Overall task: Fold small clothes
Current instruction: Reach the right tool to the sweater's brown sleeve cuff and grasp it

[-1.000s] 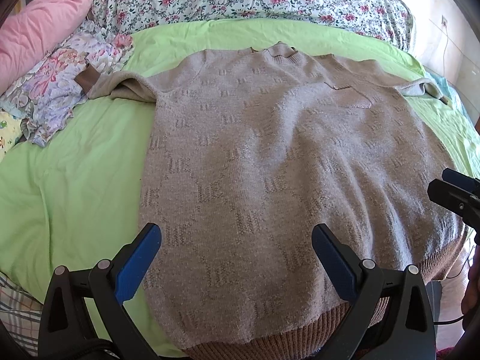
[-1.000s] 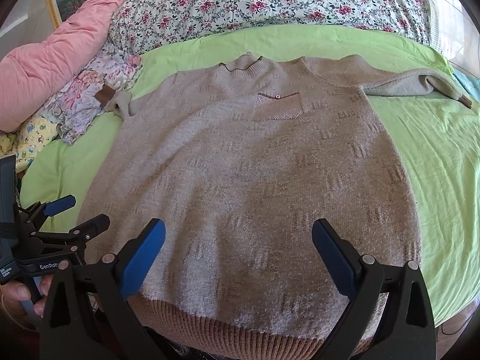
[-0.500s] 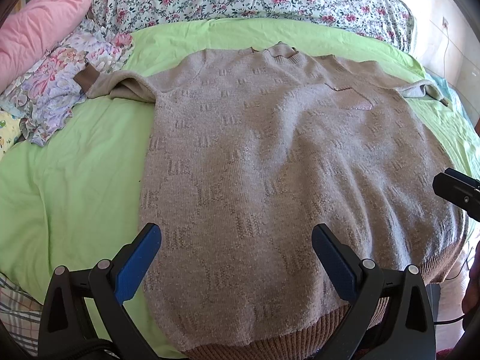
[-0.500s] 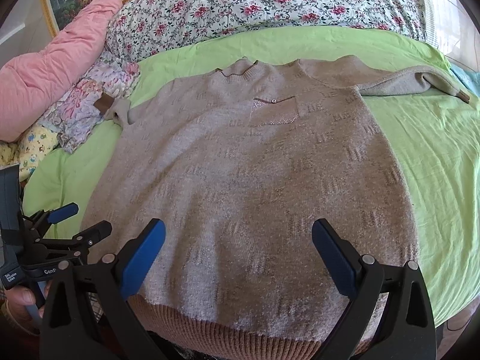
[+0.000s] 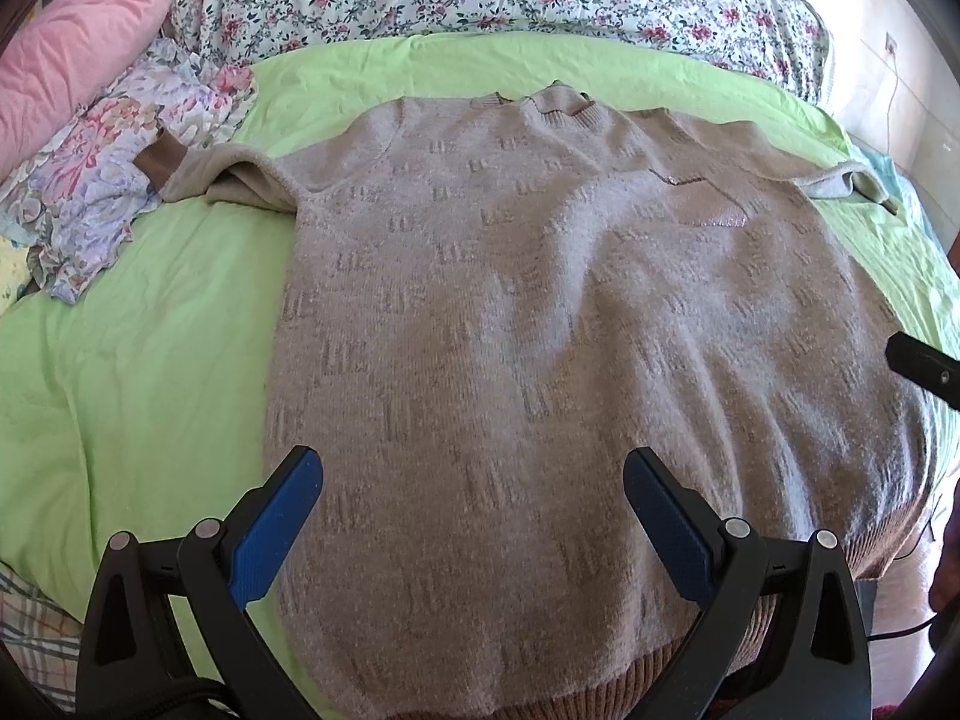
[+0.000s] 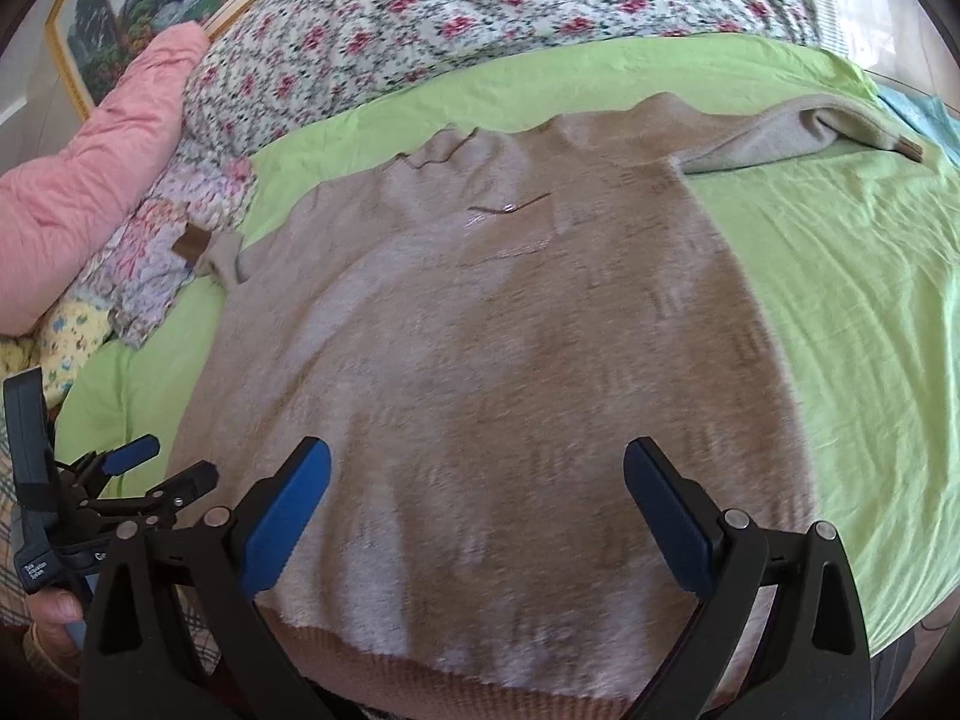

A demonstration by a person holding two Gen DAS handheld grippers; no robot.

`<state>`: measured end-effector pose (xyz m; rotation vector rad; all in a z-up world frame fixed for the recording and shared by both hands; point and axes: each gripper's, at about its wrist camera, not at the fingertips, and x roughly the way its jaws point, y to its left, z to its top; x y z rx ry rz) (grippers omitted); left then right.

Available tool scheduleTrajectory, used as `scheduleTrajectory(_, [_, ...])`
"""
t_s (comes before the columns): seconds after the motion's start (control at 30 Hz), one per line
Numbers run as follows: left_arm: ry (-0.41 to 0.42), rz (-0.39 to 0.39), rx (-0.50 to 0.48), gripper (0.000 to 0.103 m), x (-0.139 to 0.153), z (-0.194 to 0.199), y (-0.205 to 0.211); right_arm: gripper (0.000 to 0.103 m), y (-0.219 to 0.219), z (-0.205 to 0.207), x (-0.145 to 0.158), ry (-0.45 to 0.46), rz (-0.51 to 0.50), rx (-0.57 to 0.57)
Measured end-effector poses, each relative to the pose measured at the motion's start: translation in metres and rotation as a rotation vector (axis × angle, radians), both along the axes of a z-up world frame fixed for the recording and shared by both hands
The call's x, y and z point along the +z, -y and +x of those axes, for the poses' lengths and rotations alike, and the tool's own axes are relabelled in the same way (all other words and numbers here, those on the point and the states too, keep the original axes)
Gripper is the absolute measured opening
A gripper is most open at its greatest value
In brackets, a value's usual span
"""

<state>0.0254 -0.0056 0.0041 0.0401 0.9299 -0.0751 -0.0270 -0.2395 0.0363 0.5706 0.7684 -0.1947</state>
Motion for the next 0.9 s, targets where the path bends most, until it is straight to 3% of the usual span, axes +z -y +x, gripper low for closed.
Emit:
scheduleTrajectory(0.17, [-0.008,0.012,0.017,0.101,0.004,0.018,0.000,0.098,0.039,-0.006,0.001,0.010,0.020,-0.081])
scheduleTrajectory(0.33, [0.003,-0.027,0.036,0.101,0.012,0.043,-0.006,0.098,0.094,-0.015,0.001,0.014,0.036,-0.178])
scheduleTrajectory(0.63, [0.086,-0.014,0.084,0.101,0.035,0.098,-0.016,0.098,0.242,-0.033,0.006,0.032,0.137,-0.418])
scheduleTrajectory(0.77, [0.077,-0.026,0.105,0.101,0.038,0.124,-0.020,0.098,0.295,-0.031,0.005,0.043,0.136,-0.518])
scheduleTrajectory(0.83, [0.073,-0.020,0.117,0.101,0.037,0.137,-0.020,0.094,0.320,-0.028,0.001,0.051,0.166,-0.561])
scheduleTrajectory(0.9, [0.065,-0.008,0.127,0.101,0.033,0.147,-0.018,0.081,0.343,-0.023,-0.004,0.065,0.203,-0.586])
